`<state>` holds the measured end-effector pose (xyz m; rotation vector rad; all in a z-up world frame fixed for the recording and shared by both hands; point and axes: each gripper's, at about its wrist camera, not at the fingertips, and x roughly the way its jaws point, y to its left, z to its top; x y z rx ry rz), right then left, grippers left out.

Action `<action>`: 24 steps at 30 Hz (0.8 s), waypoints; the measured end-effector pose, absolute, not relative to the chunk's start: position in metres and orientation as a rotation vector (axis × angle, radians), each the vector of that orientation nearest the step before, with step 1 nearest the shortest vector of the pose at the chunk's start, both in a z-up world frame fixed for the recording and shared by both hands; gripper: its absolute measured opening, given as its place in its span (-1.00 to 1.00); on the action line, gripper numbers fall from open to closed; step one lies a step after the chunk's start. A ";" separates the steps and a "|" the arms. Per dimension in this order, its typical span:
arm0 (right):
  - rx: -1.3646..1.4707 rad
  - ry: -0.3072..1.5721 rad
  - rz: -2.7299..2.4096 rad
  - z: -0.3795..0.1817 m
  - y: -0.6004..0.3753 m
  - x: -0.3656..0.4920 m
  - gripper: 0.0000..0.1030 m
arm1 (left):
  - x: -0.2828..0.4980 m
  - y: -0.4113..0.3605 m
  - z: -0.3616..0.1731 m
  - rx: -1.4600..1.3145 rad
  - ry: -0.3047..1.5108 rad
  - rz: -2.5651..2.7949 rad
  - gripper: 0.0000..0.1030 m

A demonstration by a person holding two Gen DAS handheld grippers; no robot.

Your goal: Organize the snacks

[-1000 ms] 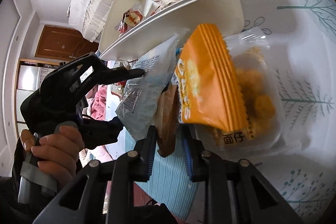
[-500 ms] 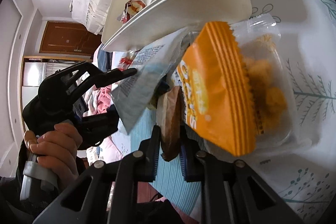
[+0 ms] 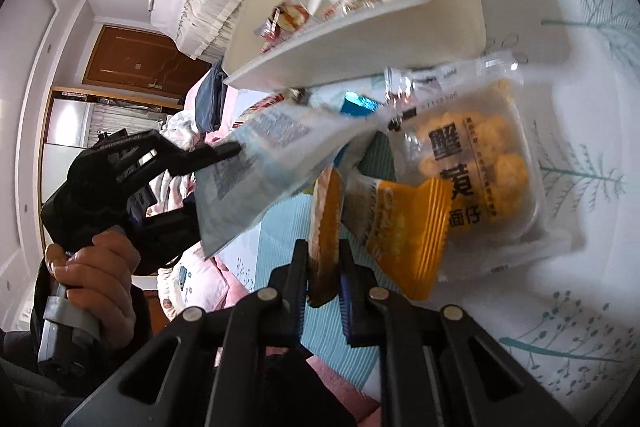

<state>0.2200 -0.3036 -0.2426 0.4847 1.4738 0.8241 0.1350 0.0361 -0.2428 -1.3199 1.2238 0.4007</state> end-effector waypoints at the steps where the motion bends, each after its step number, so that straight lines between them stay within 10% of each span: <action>1: 0.474 1.459 0.826 -0.238 -0.304 0.220 -0.74 | 0.133 0.038 -0.236 -1.283 1.236 0.399 -0.59; 24: 0.381 1.159 0.764 -0.153 -0.308 0.232 -0.74 | 0.179 0.067 -0.116 -1.030 1.114 0.205 -0.59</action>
